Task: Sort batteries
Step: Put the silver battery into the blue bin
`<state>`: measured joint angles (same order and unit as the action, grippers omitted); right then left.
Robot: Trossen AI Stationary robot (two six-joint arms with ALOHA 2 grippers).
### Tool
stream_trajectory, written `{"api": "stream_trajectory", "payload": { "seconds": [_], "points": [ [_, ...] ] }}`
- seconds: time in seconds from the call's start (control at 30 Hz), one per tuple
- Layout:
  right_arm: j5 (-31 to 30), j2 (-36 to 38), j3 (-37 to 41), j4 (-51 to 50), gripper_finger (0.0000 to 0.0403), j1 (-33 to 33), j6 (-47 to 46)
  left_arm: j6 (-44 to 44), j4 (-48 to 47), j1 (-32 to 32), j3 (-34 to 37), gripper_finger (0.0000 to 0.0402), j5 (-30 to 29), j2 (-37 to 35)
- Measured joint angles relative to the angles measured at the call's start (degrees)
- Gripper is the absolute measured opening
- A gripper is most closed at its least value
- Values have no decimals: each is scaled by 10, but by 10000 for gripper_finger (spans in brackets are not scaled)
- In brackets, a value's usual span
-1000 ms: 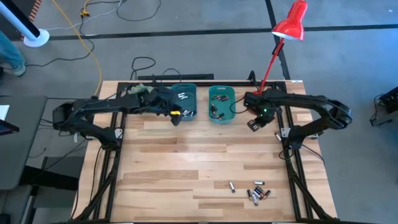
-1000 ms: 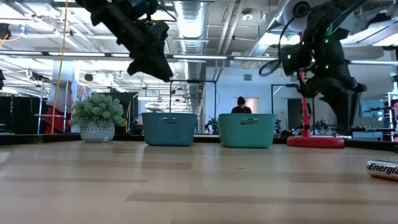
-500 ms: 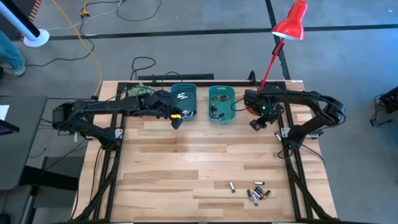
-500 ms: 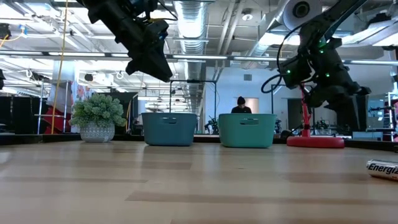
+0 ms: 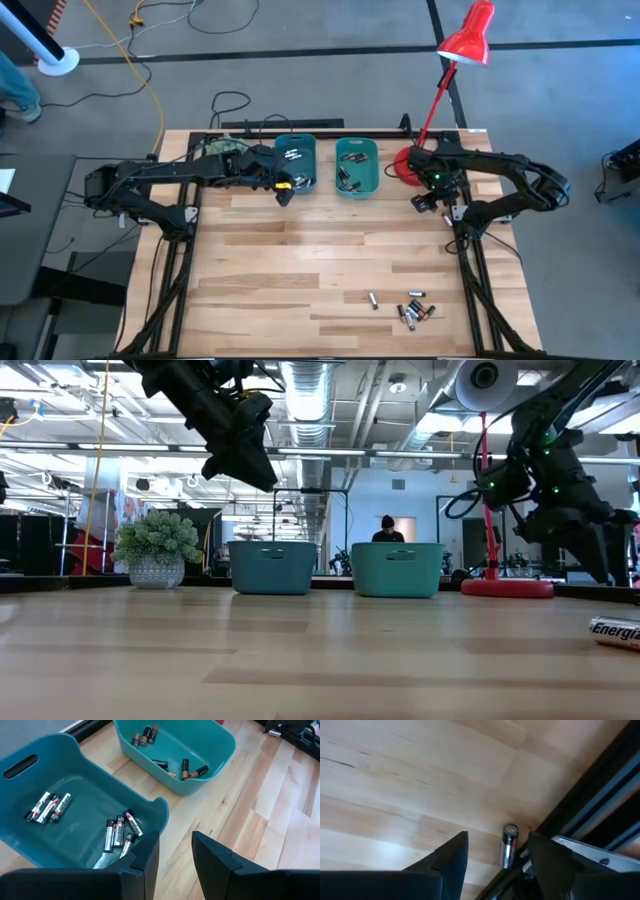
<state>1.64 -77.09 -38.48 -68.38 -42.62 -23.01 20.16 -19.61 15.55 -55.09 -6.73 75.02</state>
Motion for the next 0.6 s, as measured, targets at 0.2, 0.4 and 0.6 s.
{"api": "stream_trajectory", "payload": {
  "seconds": [0.2, 0.4, 0.6],
  "points": [
    [0, -51, 0, -5, 214, -7, 23, 7, 12, 0, 0, 112, -1, 0],
    [0, -112, 0, -9, 214, -1, 48, 24, 12, 0, 0, 112, -1, 0],
    [0, -168, 7, -2, 213, -2, 57, 31, 12, 0, 0, 112, -1, 0]
  ]
}}
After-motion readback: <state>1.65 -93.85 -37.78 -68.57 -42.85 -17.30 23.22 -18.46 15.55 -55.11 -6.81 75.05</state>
